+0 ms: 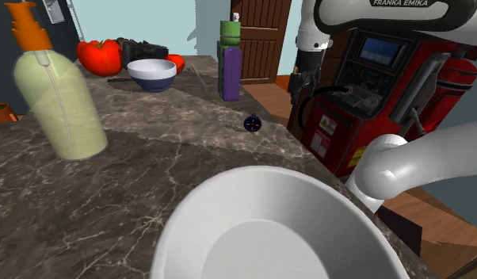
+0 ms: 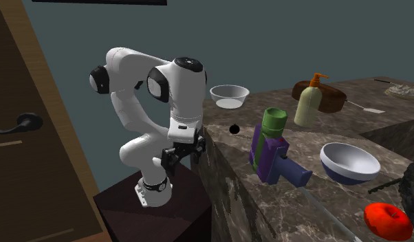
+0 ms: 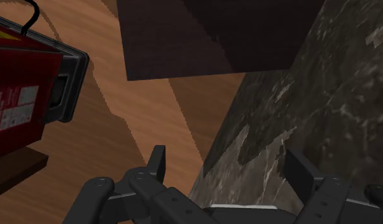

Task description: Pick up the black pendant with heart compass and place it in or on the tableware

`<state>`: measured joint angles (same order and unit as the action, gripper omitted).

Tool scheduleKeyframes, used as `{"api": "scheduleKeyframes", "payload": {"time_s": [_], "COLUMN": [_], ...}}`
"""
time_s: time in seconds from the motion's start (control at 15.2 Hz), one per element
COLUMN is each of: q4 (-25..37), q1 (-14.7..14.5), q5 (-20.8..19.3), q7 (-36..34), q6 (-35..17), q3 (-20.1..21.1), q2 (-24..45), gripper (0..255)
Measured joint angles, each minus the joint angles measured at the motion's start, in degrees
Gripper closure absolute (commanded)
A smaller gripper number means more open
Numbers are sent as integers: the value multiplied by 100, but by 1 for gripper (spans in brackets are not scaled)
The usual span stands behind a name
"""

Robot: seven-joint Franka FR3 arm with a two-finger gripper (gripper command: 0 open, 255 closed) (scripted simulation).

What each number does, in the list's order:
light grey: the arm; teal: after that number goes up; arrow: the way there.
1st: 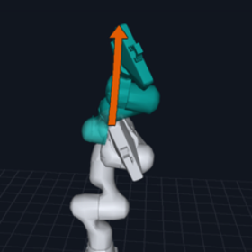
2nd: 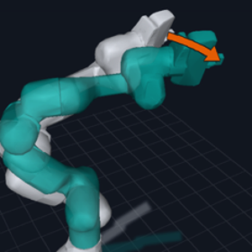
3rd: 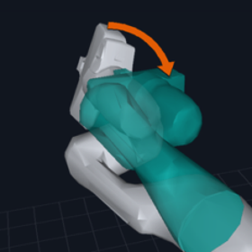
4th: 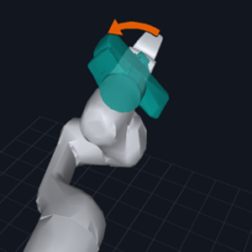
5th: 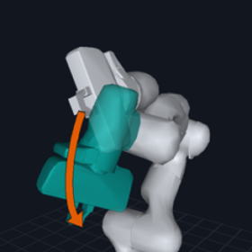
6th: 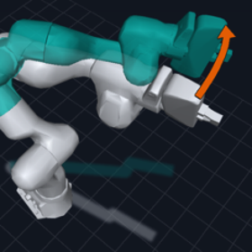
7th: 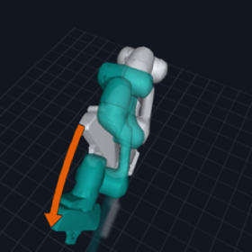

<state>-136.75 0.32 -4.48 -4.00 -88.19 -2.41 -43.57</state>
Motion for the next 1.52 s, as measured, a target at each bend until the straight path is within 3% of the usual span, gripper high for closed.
{"api": "scheduleKeyframes", "payload": {"time_s": [0.26, 0.92, 1.25, 1.52], "q4": [17, 484, 1085, 1774], "q1": [1, 119, 350, 702], "q5": [207, 1208, 1561, 1690], "q7": [-543, -3257, -4656, -5806], "q6": [142, 391, 462, 476], "q3": [338, 2066, 2977, 3791], "q2": [-196, -370, -70, 413], "gripper": [0, 0, 0, 0]}}
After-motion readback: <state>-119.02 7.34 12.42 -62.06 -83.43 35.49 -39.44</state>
